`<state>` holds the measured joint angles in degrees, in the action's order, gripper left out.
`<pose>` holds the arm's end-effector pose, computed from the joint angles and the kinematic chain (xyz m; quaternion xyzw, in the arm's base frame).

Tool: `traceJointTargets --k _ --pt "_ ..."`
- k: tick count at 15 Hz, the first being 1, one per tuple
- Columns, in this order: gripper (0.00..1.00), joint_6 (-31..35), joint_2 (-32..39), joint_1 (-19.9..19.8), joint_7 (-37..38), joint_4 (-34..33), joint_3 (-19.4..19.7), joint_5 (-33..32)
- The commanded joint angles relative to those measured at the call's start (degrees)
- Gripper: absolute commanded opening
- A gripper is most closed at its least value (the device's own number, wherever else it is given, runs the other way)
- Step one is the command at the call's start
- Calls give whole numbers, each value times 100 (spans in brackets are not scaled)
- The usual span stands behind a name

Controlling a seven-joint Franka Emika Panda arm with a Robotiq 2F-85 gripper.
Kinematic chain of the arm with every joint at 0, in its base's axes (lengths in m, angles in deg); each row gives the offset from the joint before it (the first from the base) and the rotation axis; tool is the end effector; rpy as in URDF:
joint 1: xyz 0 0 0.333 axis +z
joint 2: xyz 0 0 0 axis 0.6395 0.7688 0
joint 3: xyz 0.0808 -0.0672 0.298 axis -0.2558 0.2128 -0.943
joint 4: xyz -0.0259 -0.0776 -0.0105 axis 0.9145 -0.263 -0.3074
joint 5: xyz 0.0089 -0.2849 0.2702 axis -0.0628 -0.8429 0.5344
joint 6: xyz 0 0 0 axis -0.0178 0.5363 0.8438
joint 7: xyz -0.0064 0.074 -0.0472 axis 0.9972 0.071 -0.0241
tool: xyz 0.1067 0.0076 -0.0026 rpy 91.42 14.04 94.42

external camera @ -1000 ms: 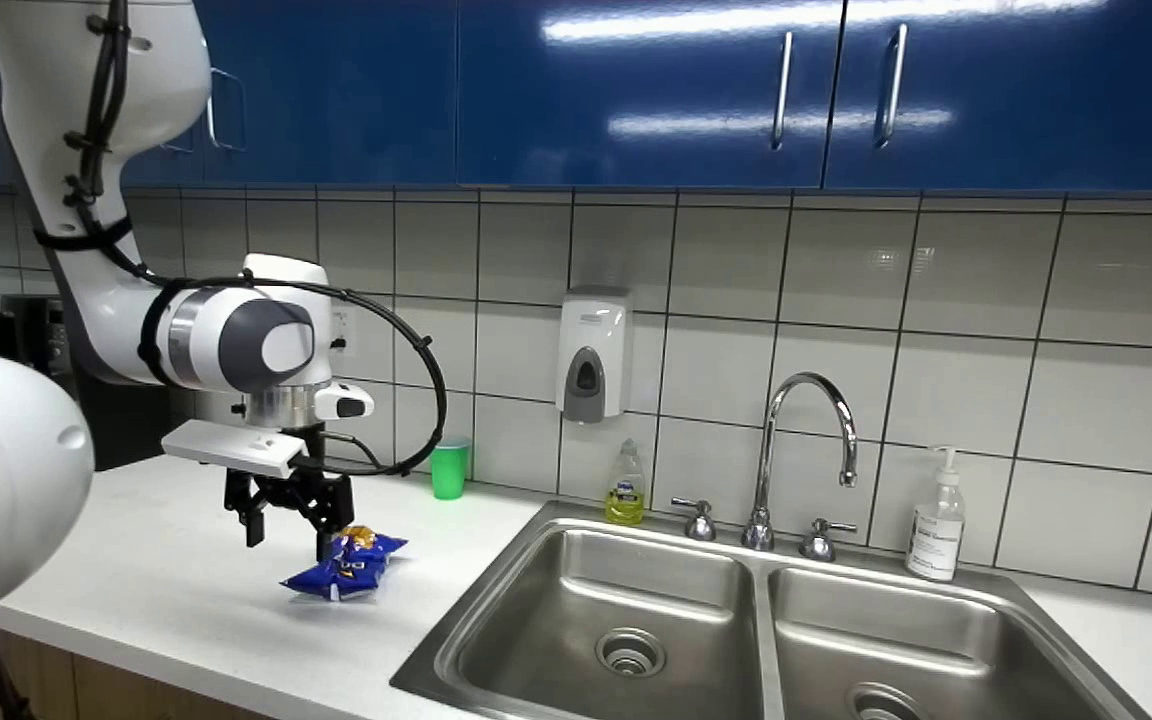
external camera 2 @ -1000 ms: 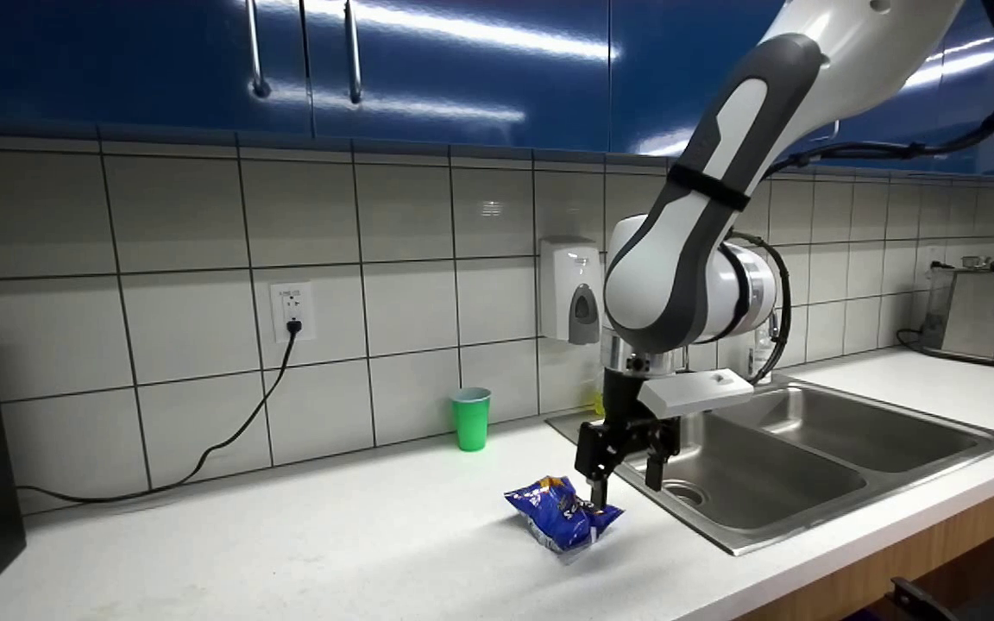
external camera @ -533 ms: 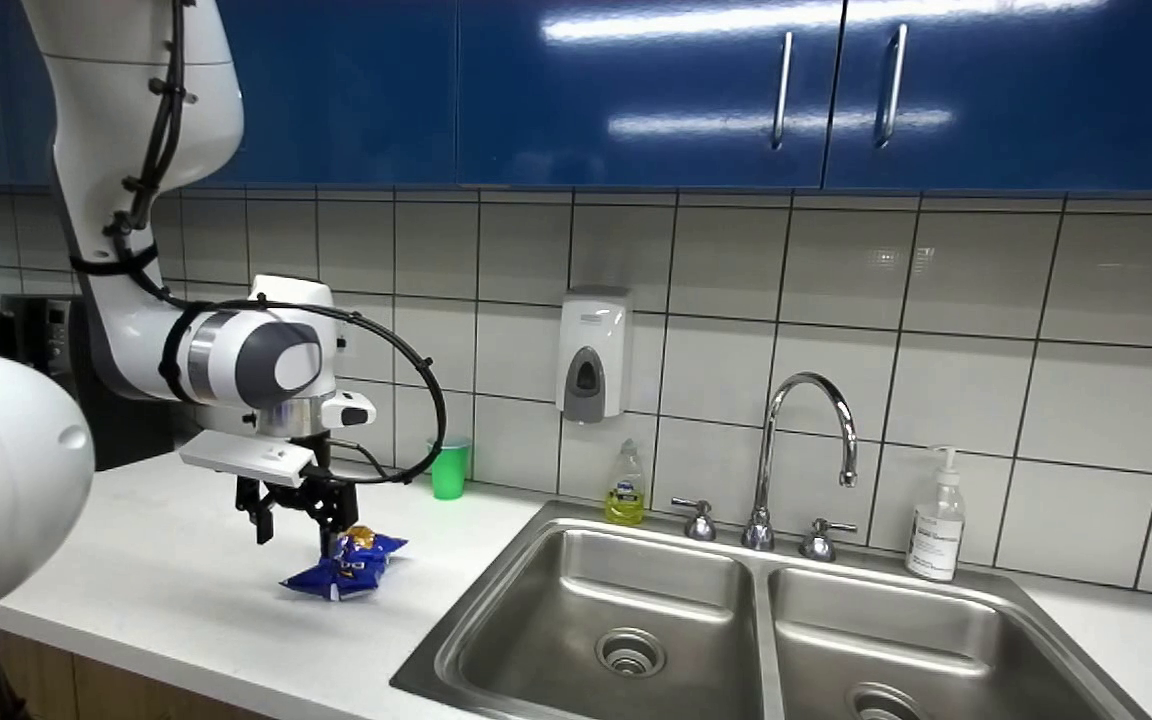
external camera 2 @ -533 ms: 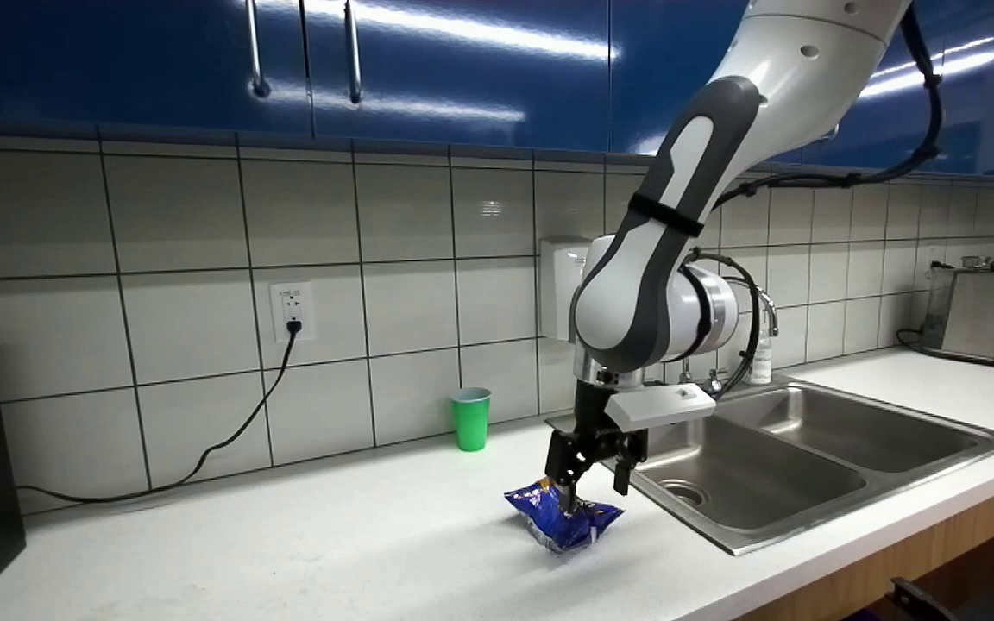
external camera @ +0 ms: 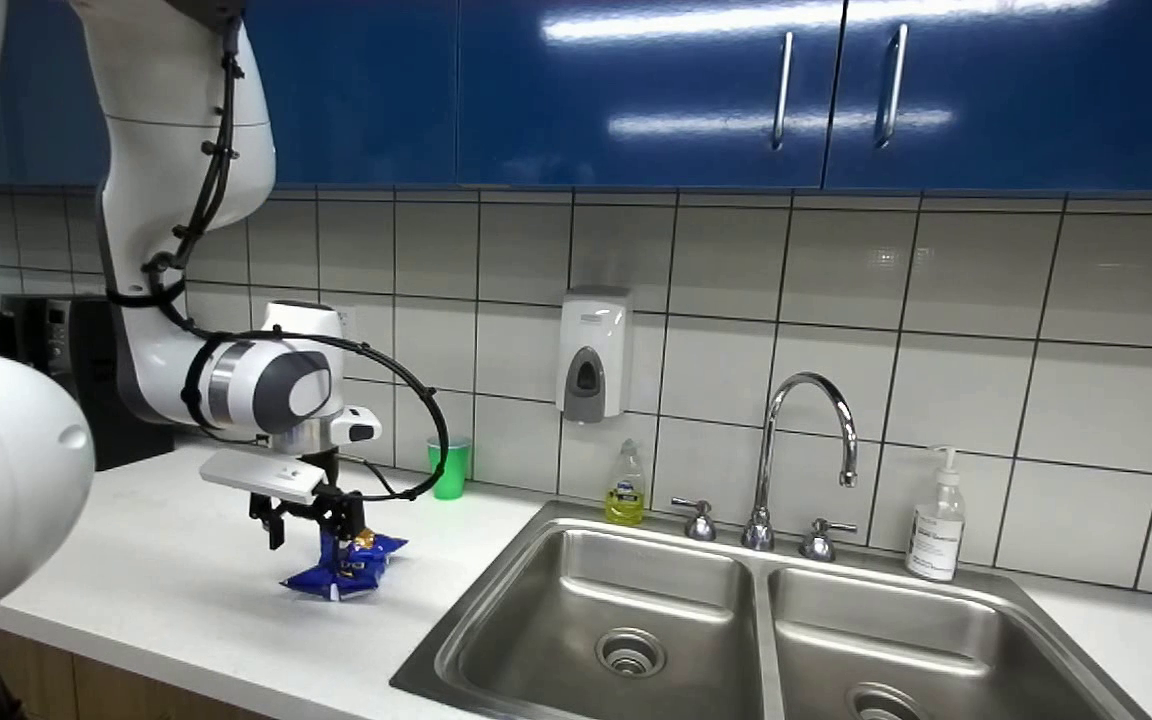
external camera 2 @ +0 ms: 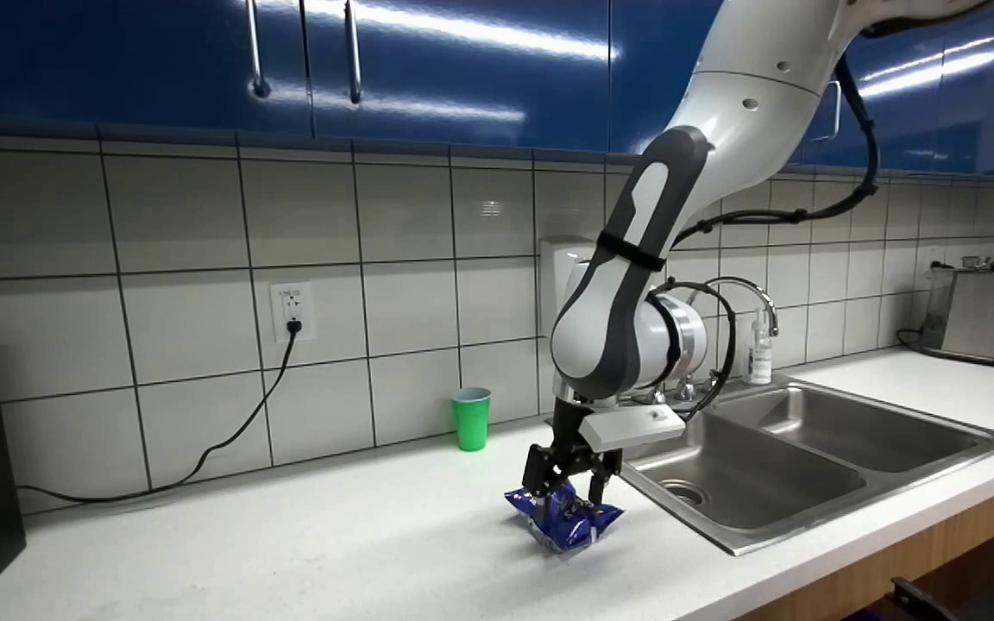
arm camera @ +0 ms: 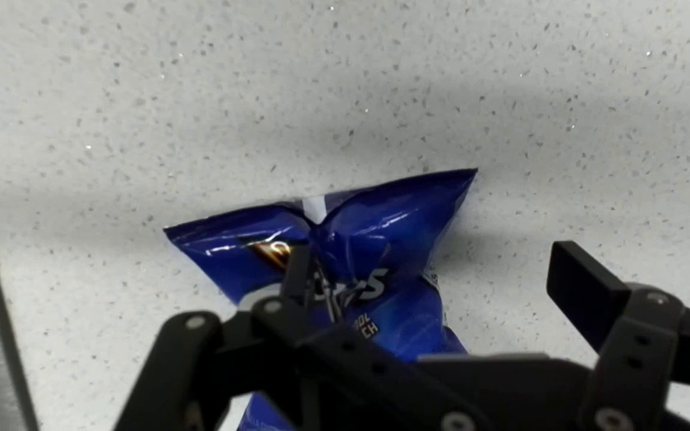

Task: Put the packet into the sink

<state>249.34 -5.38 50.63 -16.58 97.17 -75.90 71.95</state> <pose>0.4459 0.1514 0.1959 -0.9927 -0.0935 -0.0604 0.0459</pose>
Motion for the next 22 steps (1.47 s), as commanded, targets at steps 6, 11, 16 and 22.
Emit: traceJointTargets --k 6,11,16,22 --pt "100 507 759 184 322 -685 307 -382" --pt "100 36 840 820 772 -874 1237 -1085" --pt "100 -391 783 1354 1416 -918 1933 -1807" --pt "73 -854 688 1476 2014 -946 1940 -2162"
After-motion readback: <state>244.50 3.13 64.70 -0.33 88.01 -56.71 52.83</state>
